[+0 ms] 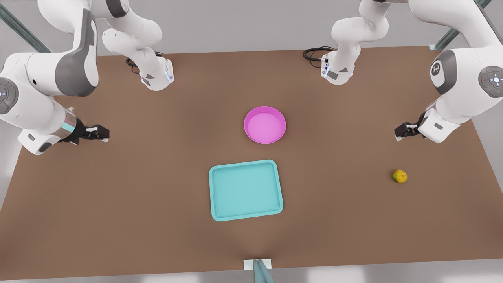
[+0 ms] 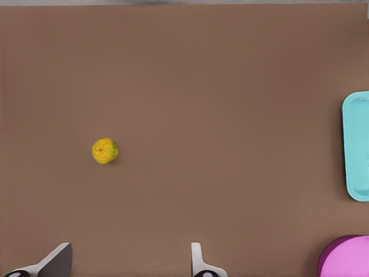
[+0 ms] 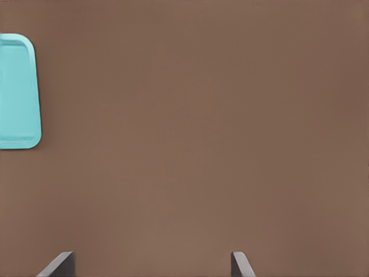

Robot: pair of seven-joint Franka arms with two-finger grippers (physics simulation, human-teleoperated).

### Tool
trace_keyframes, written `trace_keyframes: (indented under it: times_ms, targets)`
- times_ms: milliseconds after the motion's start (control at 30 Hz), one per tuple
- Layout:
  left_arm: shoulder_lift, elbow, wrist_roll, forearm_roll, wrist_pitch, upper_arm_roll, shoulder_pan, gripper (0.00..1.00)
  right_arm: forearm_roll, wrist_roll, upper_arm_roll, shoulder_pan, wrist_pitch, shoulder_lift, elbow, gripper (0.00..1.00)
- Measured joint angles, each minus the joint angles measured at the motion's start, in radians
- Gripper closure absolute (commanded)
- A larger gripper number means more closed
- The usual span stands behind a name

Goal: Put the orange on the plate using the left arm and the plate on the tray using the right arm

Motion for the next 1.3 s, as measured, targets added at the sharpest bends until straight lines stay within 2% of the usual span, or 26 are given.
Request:
trace_keyframes:
  times_ms: [100,300,433,733,1300]
  targets:
    - [0.033,-0.003,-0.004,0.001,0.000,0.001,-0.001,0.00,0.002,-0.002,-0.003,-0.011,0.013,0.002,0.004,0.00]
    - [0.377,-0.003,-0.026,-0.004,0.110,0.084,0.062,0.00,-0.001,-0.006,-0.003,-0.009,0.027,0.004,0.005,0.00]
    - [0.498,-0.013,0.006,-0.002,0.278,0.097,0.146,0.00,-0.009,-0.008,-0.003,-0.009,0.031,0.006,0.006,0.00]
    - [0.568,-0.048,0.080,0.002,0.471,0.103,0.167,0.00,-0.015,-0.011,-0.003,-0.009,0.035,0.006,0.006,0.00]
    - [0.661,-0.056,0.189,0.044,0.541,0.104,0.187,0.00,-0.017,-0.016,-0.004,-0.010,0.036,0.007,0.011,0.00]
